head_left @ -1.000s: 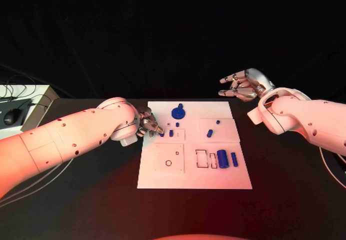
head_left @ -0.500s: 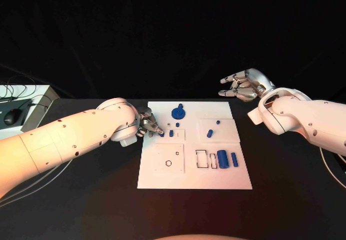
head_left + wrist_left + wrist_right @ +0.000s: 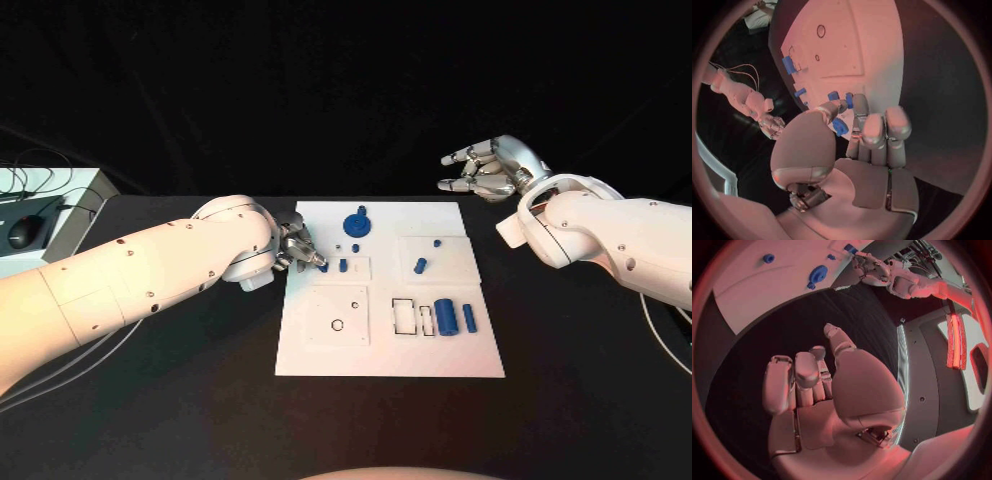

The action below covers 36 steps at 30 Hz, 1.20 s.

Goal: Assemble the parts on the task board

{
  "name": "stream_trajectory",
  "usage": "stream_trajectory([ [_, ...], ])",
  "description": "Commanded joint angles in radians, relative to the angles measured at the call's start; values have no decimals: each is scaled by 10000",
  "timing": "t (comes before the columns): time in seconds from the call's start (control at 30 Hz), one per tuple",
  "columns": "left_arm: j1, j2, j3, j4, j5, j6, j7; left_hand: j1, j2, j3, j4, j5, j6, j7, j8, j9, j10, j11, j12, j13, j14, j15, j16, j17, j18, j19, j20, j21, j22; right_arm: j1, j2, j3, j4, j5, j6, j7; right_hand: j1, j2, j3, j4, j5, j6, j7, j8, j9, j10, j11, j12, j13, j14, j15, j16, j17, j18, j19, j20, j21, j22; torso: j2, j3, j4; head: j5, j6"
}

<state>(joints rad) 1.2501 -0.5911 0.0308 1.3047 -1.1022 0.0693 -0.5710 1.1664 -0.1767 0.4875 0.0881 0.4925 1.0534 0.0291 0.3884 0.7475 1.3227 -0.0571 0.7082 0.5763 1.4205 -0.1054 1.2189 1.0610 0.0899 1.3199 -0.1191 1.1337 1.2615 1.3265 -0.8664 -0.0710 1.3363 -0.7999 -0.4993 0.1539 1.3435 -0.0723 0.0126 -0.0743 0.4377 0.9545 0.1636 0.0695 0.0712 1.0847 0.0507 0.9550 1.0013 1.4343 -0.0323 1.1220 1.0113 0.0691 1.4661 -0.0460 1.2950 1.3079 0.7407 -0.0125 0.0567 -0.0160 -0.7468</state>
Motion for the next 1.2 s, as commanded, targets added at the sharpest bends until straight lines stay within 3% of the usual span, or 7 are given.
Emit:
stream_trajectory([
  [0.03,-56,-5,-45,6,-299,-20,-149,112,-19,1520,-1494,32,114,-16,-19,30,11,-81,-37,-6,1,-35,53,11,-103,35,-22,46,31,-3,2,3,4,-18,114,106,-93,27,-51,18,33,1,48,-56,-3,3,-47,32,13,76,-22,-40,-15,-5,775,-11,-38,1914,-2,7,-9,13,-4],
  [0.43,-57,-17,-47,56,-246,-132,-212,78,-72,1551,-1537,176,197,-37,-43,29,83,-103,-56,8,13,-54,97,58,-128,81,-51,126,86,-3,-1,3,2,-18,117,101,-93,27,-51,18,33,1,48,-56,-3,3,-47,32,13,76,-22,-40,-15,-5,775,-11,-38,1914,3,17,-14,19,-14],
  [0.63,-57,-20,-48,73,-71,-54,-214,33,-103,1482,-1606,471,279,-55,-78,14,142,-119,-77,25,19,-62,123,80,-150,115,-64,186,128,-3,-1,3,1,-18,119,100,-93,27,-51,18,33,1,48,-56,-3,3,-47,32,13,76,-22,-40,-15,-5,775,-11,-38,1914,5,15,-14,13,-25],
  [0.7,-57,-19,-49,80,16,7,-208,16,-104,1355,-1642,752,330,-67,-113,-7,172,-127,-87,35,25,-62,143,102,-159,117,-65,197,137,-3,-1,3,-1,-18,120,100,-93,27,-51,18,33,1,48,-56,-3,3,-47,32,13,76,-22,-40,-15,-5,775,-11,-38,1914,2,18,-14,15,-31],
  [0.9,-56,-8,-51,96,262,217,-192,17,9,939,-1767,1016,547,-86,-420,-140,243,-135,-210,91,29,-61,176,134,-197,115,-62,223,161,-3,-3,3,1,-19,122,99,-93,27,-51,18,33,1,48,-56,-3,3,-47,32,13,76,-22,-40,-15,-5,775,-11,-38,1914,1,17,-13,11,-50],
  [1.2,-56,10,-57,85,472,356,-172,86,209,139,-1785,980,903,-197,-862,-258,394,-174,-292,395,58,-59,278,245,-249,130,-54,242,179,-3,-15,3,15,-23,121,95,-93,27,-51,18,33,1,48,-56,-3,3,-47,32,13,76,-22,-40,-15,-5,775,-11,-38,1914,-1,21,-12,15,-52],
])
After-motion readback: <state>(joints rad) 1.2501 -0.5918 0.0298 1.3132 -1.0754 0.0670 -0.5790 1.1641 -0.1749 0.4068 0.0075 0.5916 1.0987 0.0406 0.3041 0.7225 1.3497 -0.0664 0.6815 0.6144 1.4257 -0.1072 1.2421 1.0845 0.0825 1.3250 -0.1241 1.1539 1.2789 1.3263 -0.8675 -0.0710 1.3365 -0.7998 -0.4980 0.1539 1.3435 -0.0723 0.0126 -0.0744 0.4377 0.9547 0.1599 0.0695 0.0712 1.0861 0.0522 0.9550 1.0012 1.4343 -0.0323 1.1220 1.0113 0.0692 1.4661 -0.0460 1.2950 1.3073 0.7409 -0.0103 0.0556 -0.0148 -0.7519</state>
